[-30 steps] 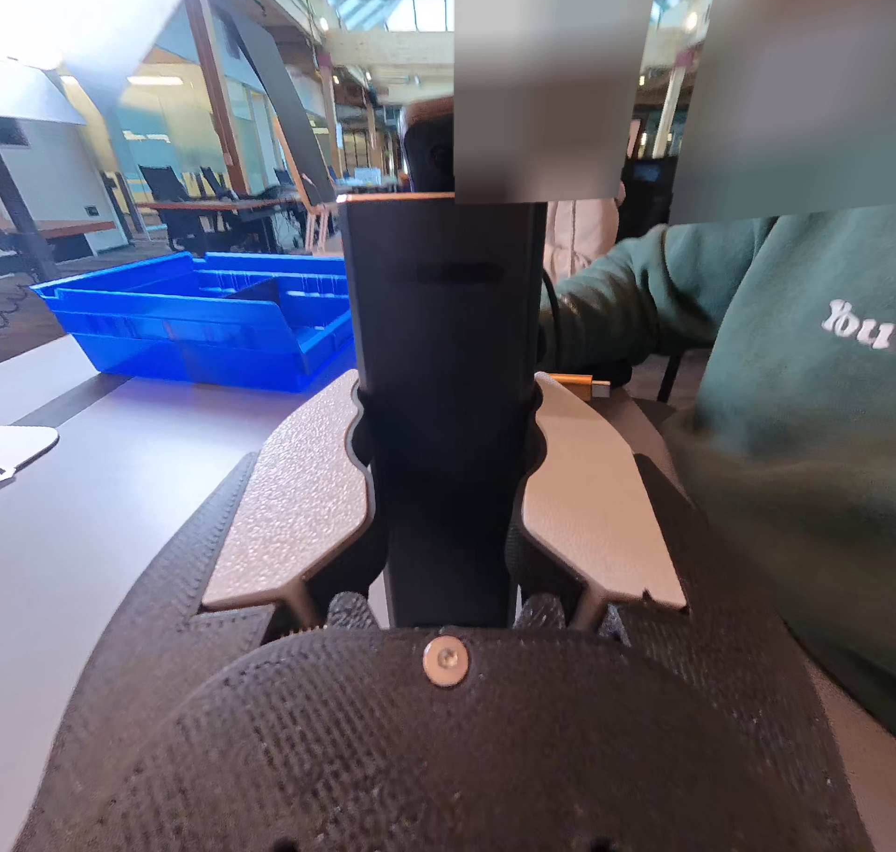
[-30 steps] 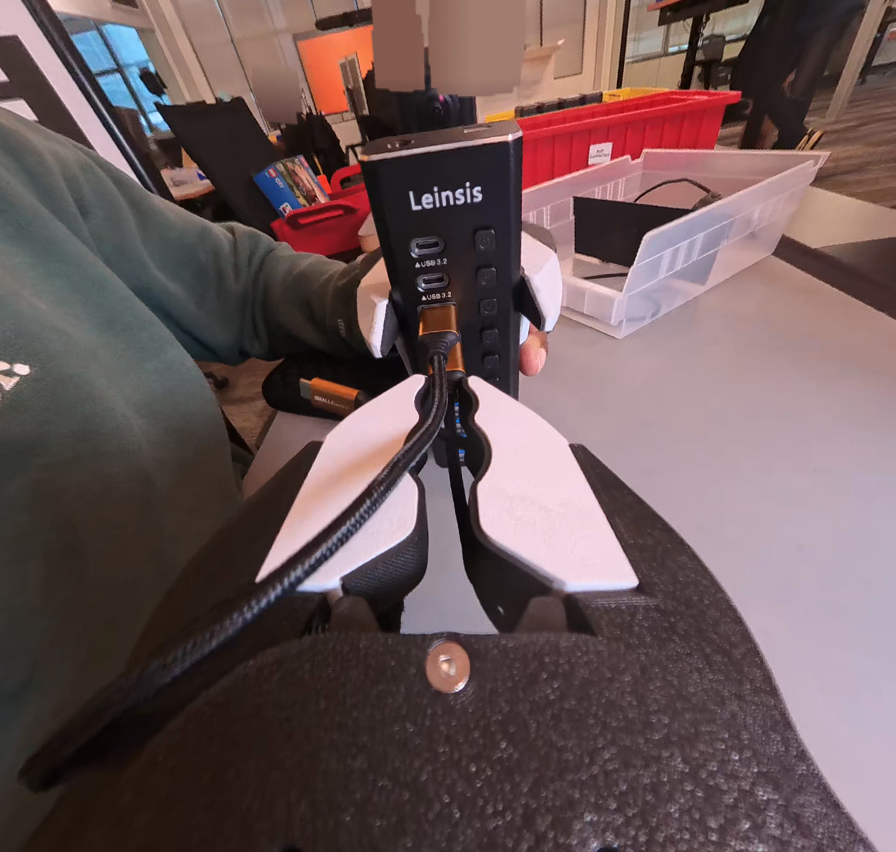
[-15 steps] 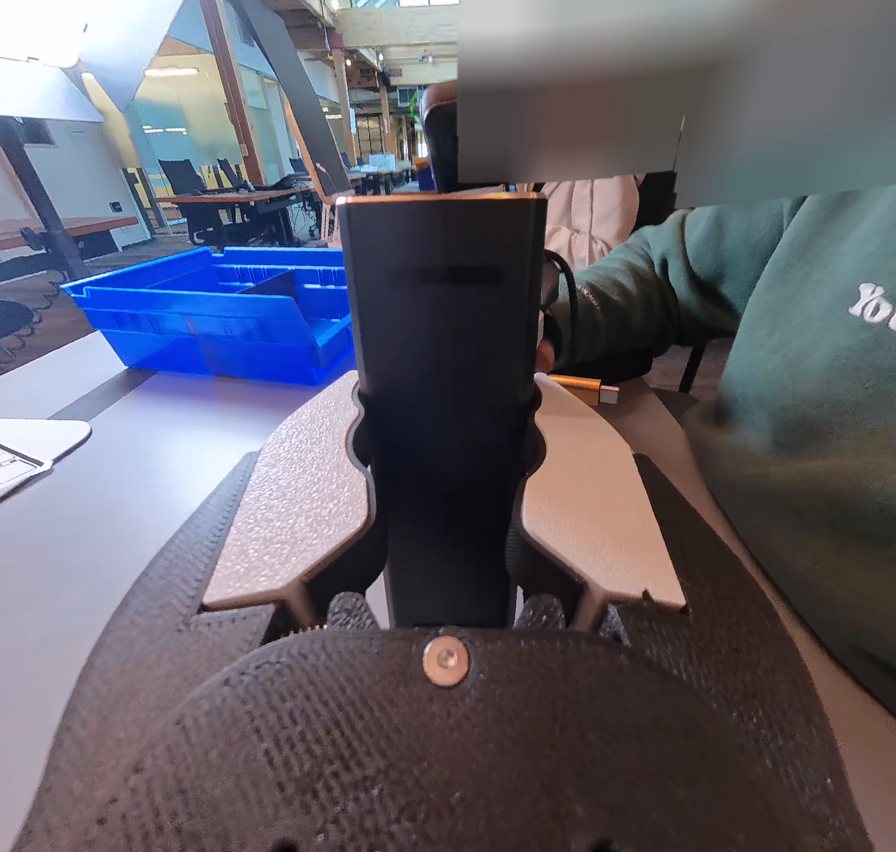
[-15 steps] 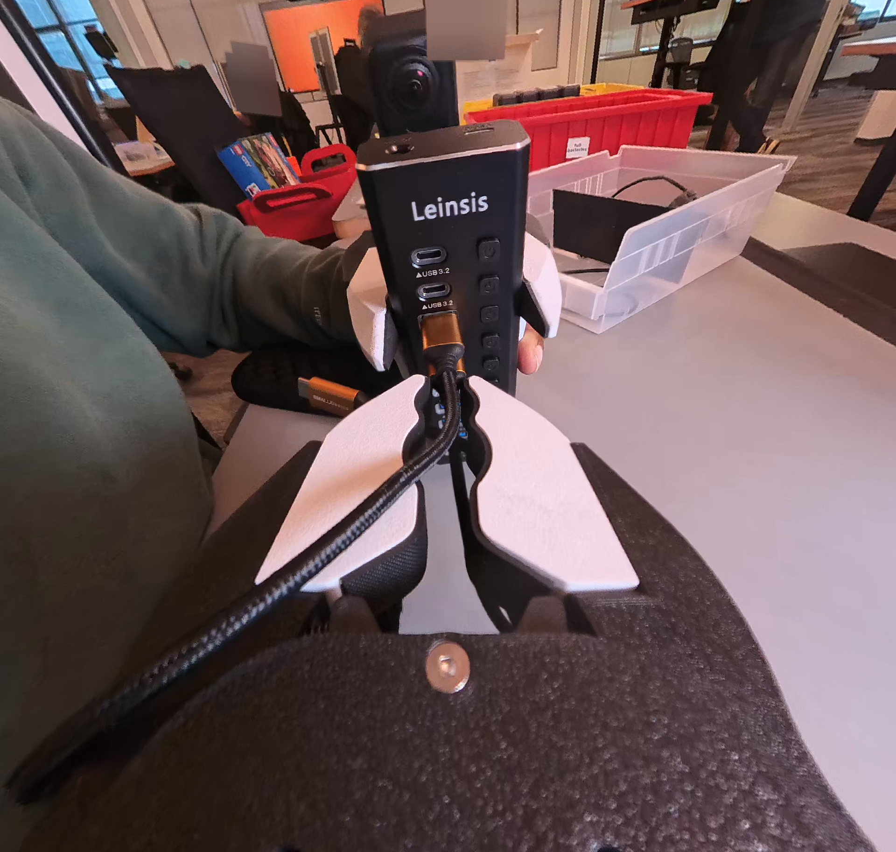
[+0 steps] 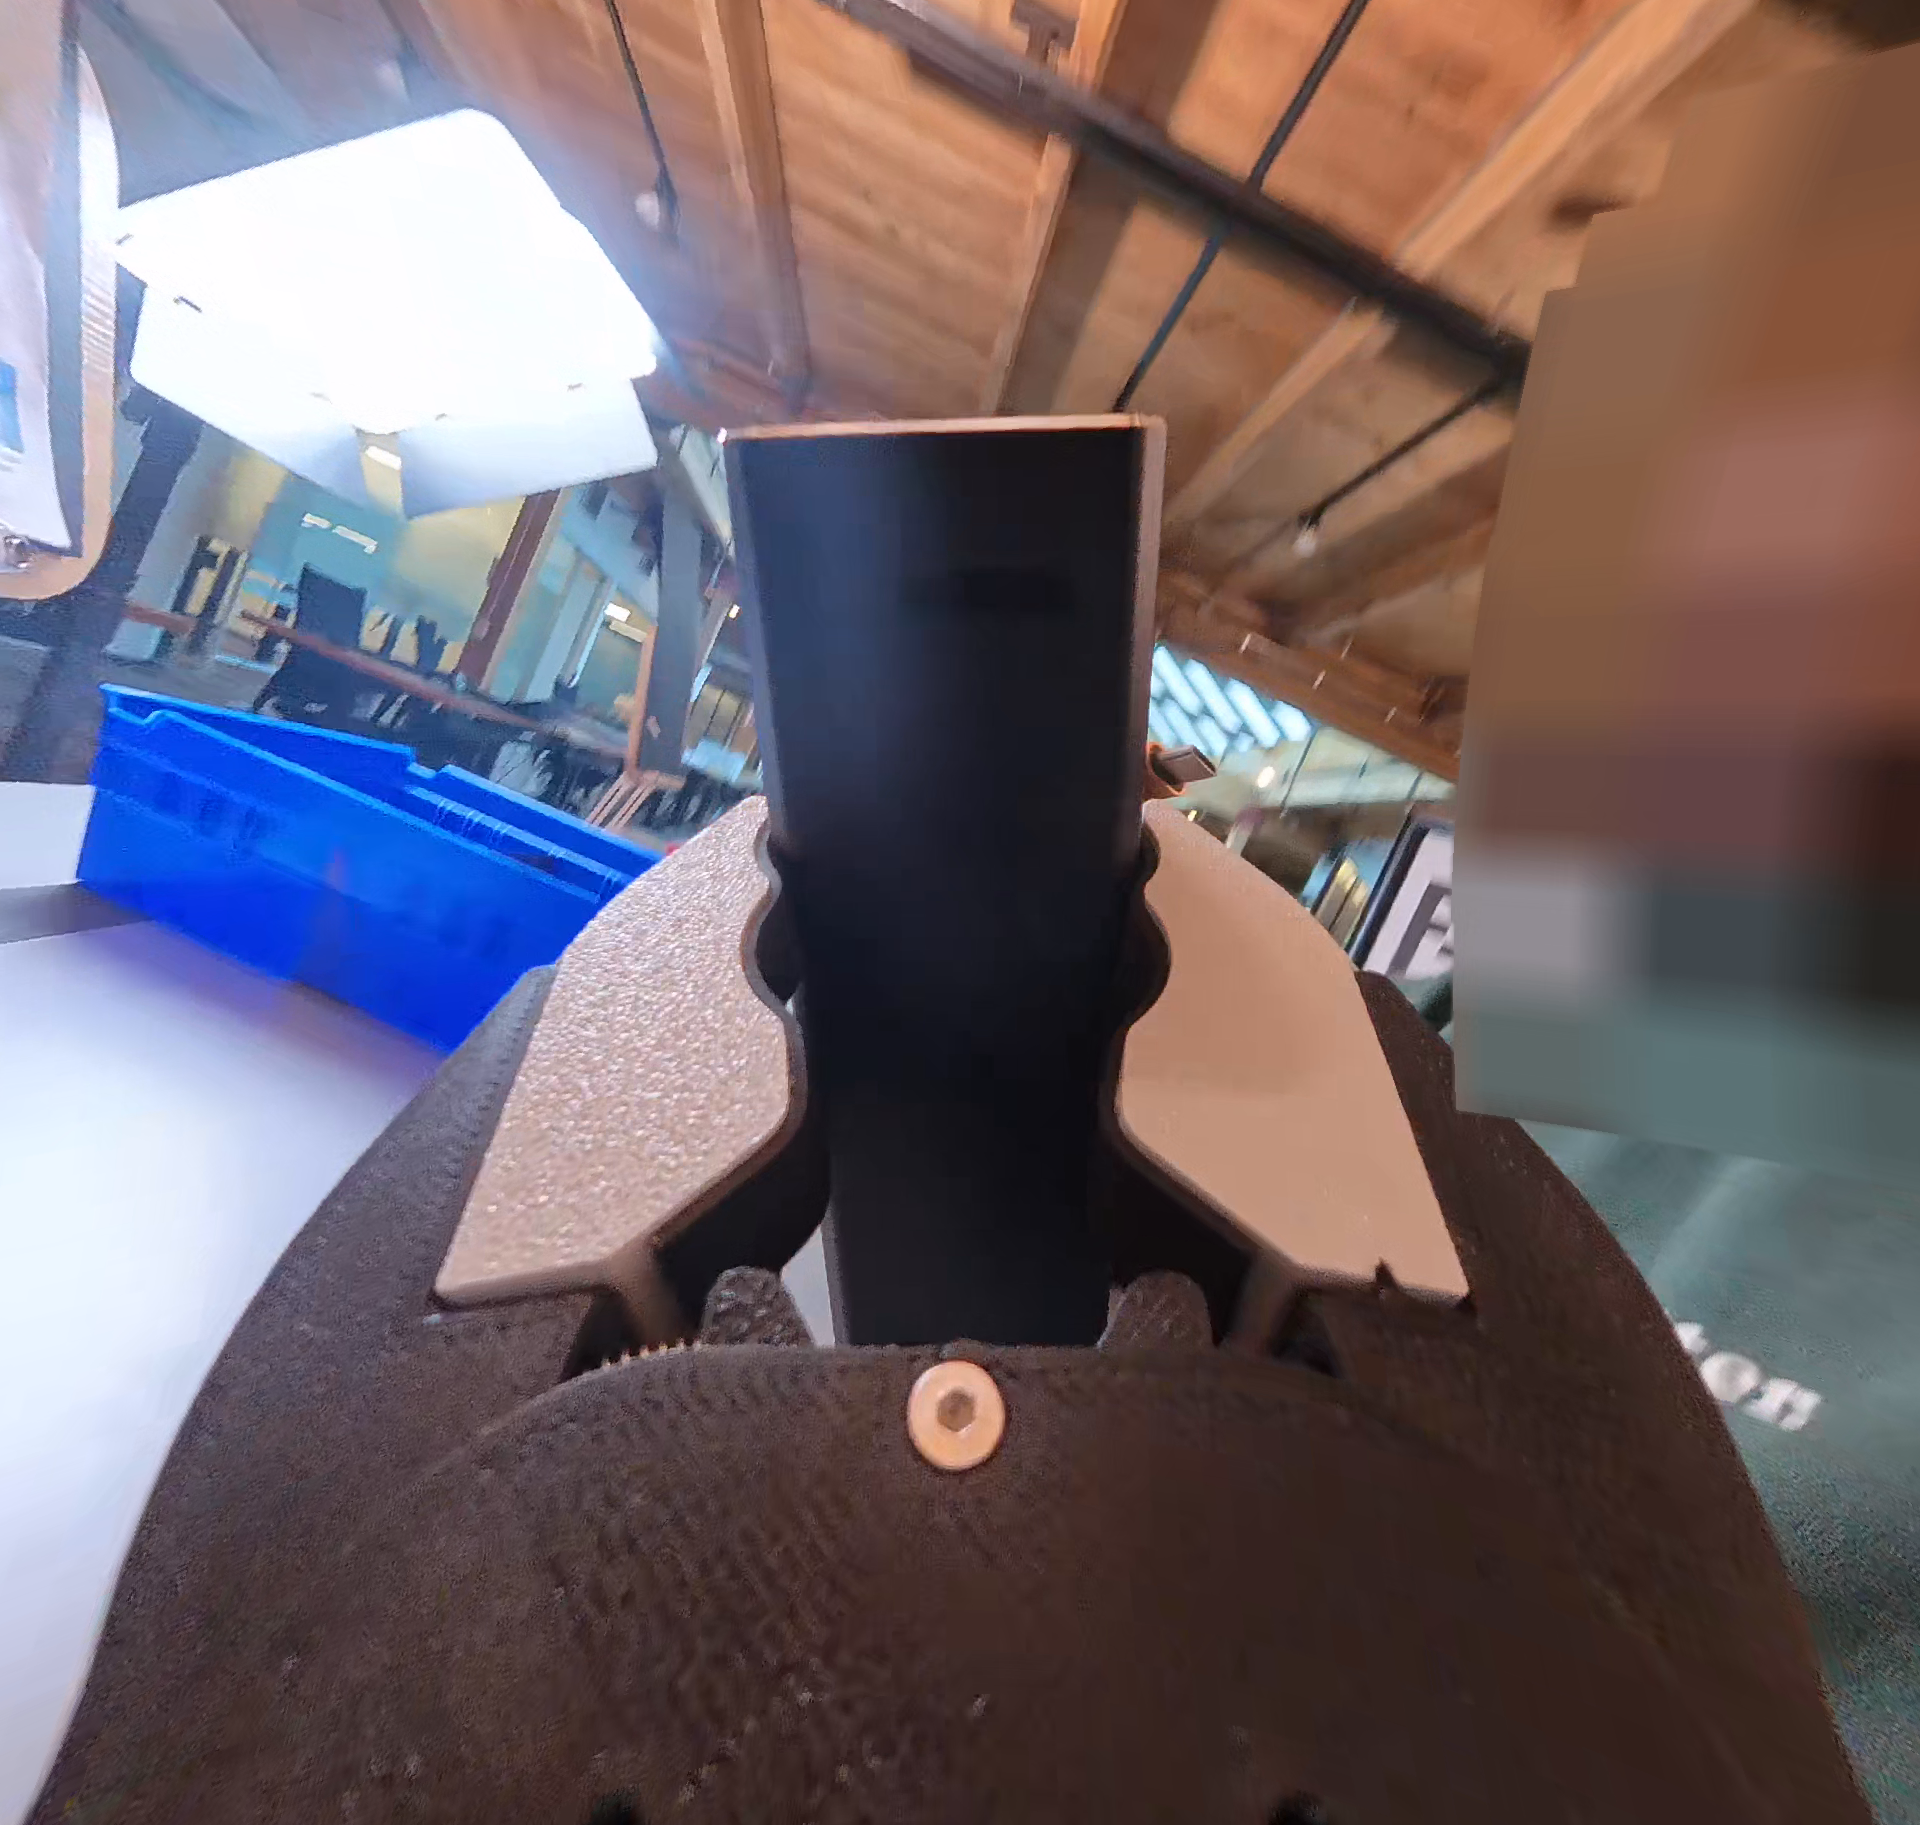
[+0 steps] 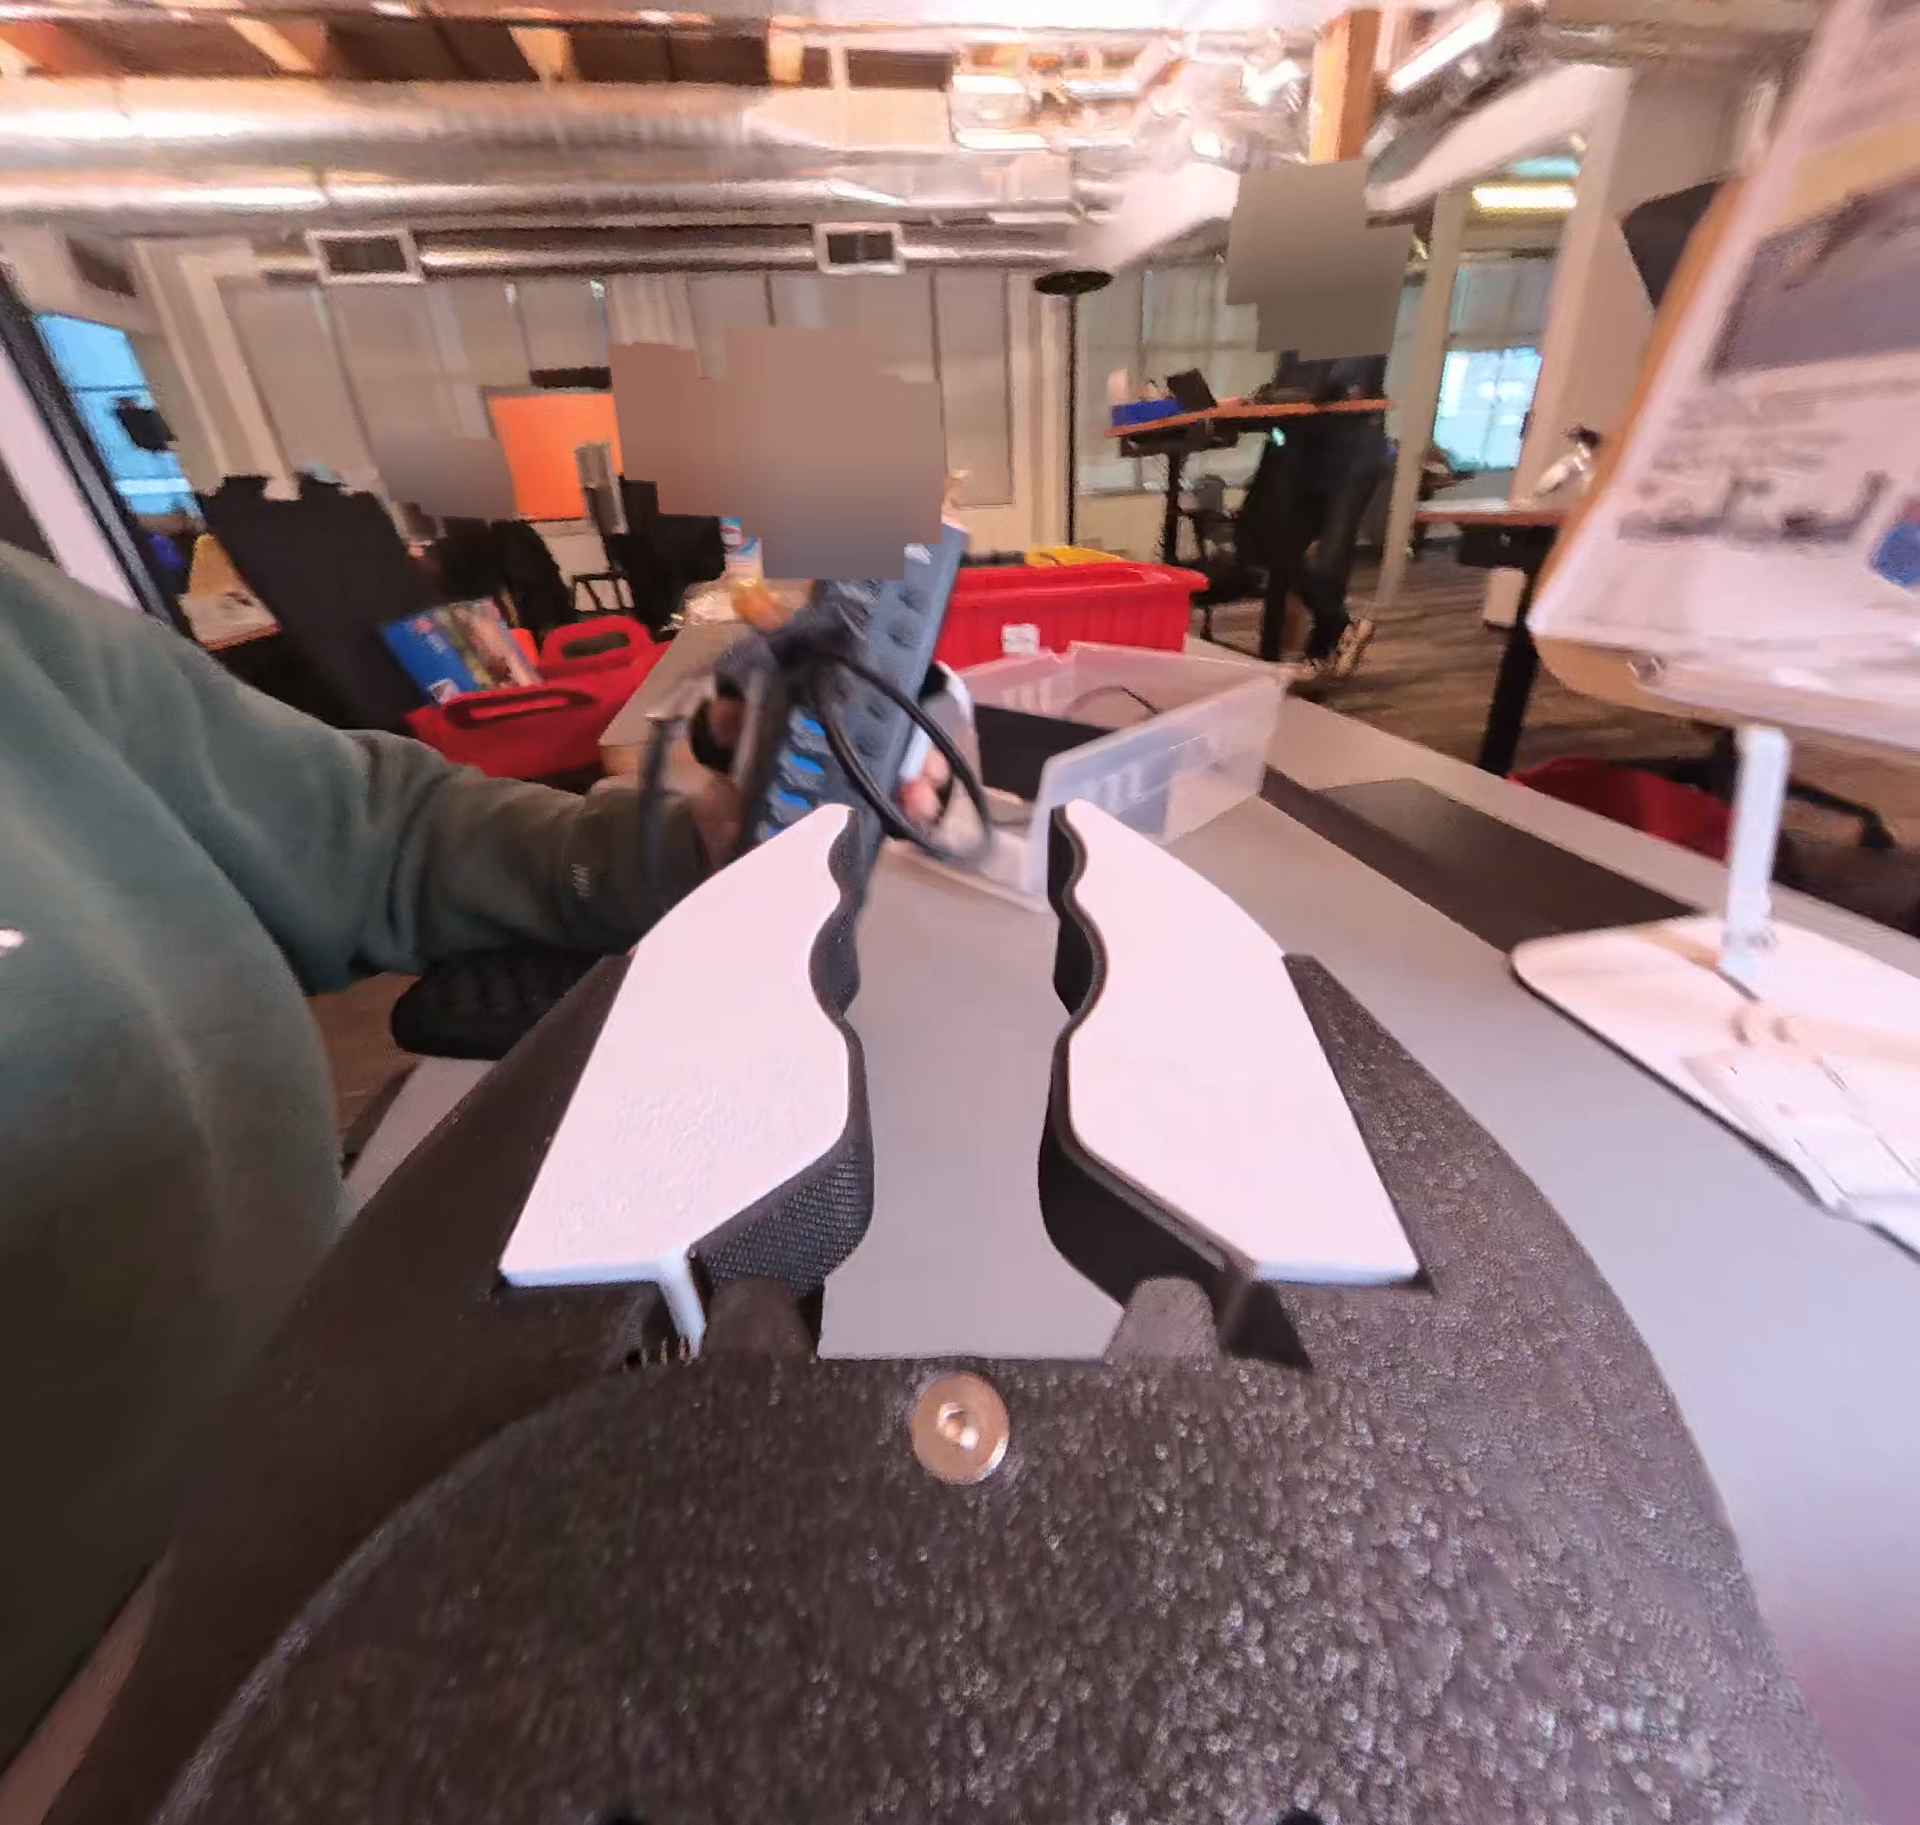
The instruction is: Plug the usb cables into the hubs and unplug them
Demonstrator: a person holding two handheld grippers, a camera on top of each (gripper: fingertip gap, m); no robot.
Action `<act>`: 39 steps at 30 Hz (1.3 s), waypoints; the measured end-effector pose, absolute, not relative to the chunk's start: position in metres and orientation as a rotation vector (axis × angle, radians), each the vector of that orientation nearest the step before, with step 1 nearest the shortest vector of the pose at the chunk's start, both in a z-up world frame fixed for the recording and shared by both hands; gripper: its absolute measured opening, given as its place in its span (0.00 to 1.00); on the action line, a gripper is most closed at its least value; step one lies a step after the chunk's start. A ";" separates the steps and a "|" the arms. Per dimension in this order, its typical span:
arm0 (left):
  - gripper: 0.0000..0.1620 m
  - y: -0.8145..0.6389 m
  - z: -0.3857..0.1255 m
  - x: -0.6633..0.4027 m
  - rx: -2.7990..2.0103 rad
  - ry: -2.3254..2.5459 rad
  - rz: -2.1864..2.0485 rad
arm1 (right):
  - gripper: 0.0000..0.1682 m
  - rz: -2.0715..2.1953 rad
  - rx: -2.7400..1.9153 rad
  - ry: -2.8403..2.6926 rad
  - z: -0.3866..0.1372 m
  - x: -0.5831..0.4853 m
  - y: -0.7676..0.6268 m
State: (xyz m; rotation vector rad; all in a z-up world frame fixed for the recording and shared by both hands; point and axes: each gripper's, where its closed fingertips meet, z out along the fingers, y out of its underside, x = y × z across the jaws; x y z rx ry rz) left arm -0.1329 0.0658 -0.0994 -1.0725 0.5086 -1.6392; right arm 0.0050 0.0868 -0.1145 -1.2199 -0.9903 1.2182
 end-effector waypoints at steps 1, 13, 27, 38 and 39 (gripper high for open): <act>0.38 0.067 -0.094 -0.136 -1.044 0.465 -1.678 | 0.21 1.208 -1.280 -0.994 -0.127 0.005 0.093; 0.38 0.064 -0.072 -0.081 -0.994 0.553 -1.688 | 0.41 1.539 -1.417 -1.151 -0.139 -0.092 0.035; 0.39 0.071 -0.099 -0.052 -1.138 0.676 -1.427 | 0.36 1.188 -1.594 -1.234 -0.176 -0.076 0.047; 0.30 0.065 -0.102 -0.112 -1.204 0.712 -1.092 | 0.36 0.878 -1.757 -1.019 -0.147 0.048 0.147; 0.29 0.064 -0.109 -0.114 -1.217 0.726 -1.068 | 0.36 0.746 -1.800 -1.007 -0.143 0.074 0.171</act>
